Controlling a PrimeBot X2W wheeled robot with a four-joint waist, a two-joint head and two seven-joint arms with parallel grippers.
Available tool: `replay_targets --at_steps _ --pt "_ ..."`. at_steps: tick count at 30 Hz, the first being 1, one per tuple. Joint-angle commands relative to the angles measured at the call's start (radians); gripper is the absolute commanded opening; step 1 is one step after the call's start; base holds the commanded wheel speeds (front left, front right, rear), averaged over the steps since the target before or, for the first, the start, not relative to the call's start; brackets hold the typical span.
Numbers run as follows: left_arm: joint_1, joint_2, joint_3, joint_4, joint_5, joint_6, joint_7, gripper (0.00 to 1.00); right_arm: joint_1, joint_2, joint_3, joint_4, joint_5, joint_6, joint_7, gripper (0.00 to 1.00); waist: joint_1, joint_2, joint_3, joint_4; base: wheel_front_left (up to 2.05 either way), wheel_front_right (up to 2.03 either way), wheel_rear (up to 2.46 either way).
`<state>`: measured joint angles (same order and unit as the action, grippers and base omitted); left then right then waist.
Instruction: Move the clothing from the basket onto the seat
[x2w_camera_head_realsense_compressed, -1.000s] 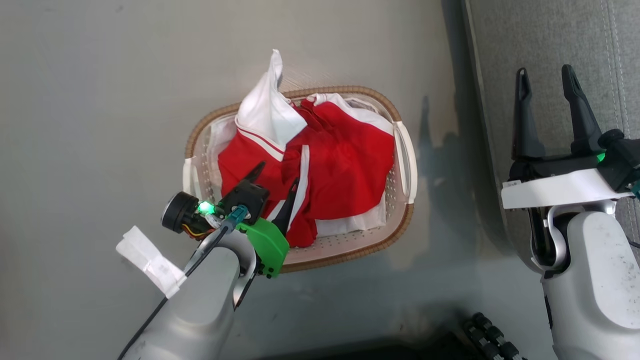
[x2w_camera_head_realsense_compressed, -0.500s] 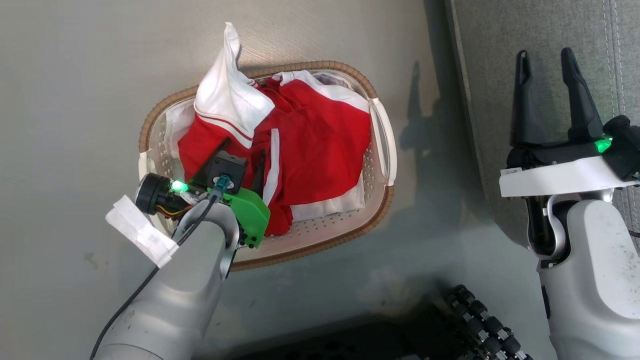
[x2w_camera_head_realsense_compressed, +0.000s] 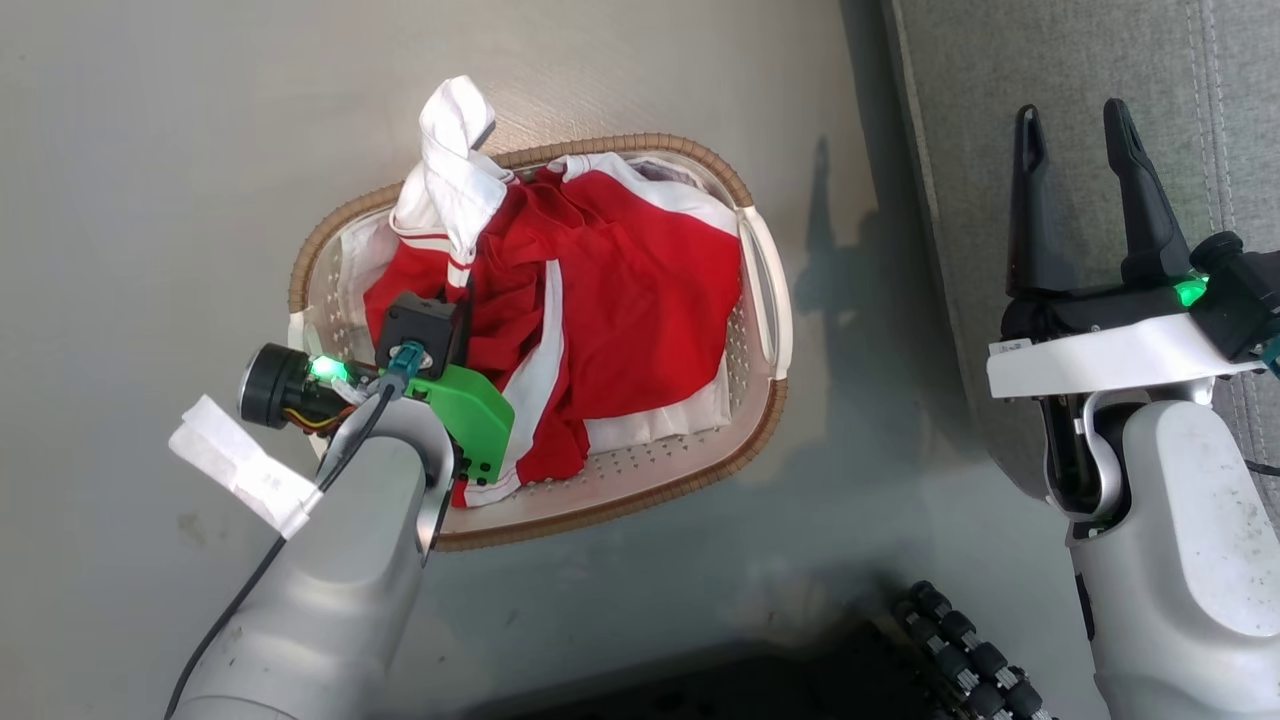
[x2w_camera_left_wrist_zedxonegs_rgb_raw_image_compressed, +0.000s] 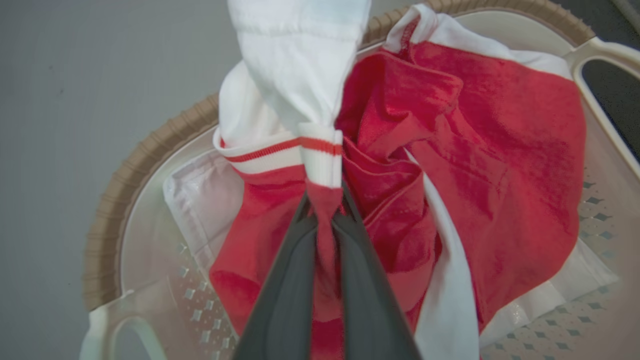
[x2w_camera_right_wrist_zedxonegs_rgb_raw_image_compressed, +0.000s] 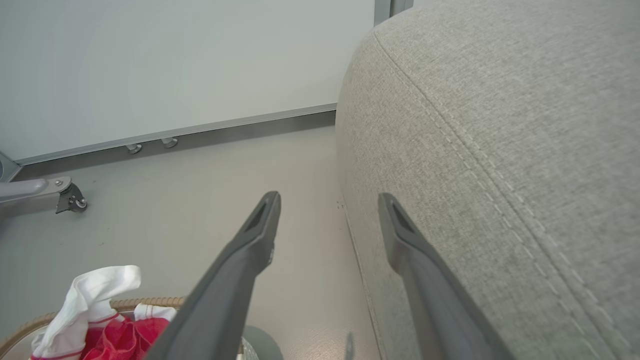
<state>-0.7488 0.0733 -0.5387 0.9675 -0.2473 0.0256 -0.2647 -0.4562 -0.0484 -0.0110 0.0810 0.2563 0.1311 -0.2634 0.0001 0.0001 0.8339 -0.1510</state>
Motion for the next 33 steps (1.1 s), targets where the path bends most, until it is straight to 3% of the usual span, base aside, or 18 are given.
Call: replay_targets --at_steps 1,8,22,33 --pt "0.018 0.008 0.005 -0.014 0.005 -0.007 0.001 0.0 0.012 -0.003 0.0 0.006 -0.006 -0.001 -0.002 1.0 -0.0001 -0.0001 -0.023 0.007 0.0 0.0 0.0" --pt "0.086 0.018 0.013 -0.089 0.028 -0.034 0.001 0.0 0.051 -0.004 0.003 0.035 -0.026 -0.001 -0.002 1.0 -0.0001 -0.0001 -0.131 0.025 0.0 0.0 0.0" --pt "0.214 0.068 -0.015 -0.215 0.091 -0.108 0.0 0.0 0.223 -0.004 0.012 0.122 -0.076 -0.001 -0.002 1.0 -0.0001 -0.0001 -0.476 0.077 0.0 0.0 0.0" --pt "0.149 0.114 -0.063 -0.279 0.114 -0.14 0.0 0.0 0.349 -0.004 0.004 0.152 -0.096 -0.001 -0.002 1.0 -0.0001 -0.0001 -0.69 0.098 0.0 0.0 0.0"
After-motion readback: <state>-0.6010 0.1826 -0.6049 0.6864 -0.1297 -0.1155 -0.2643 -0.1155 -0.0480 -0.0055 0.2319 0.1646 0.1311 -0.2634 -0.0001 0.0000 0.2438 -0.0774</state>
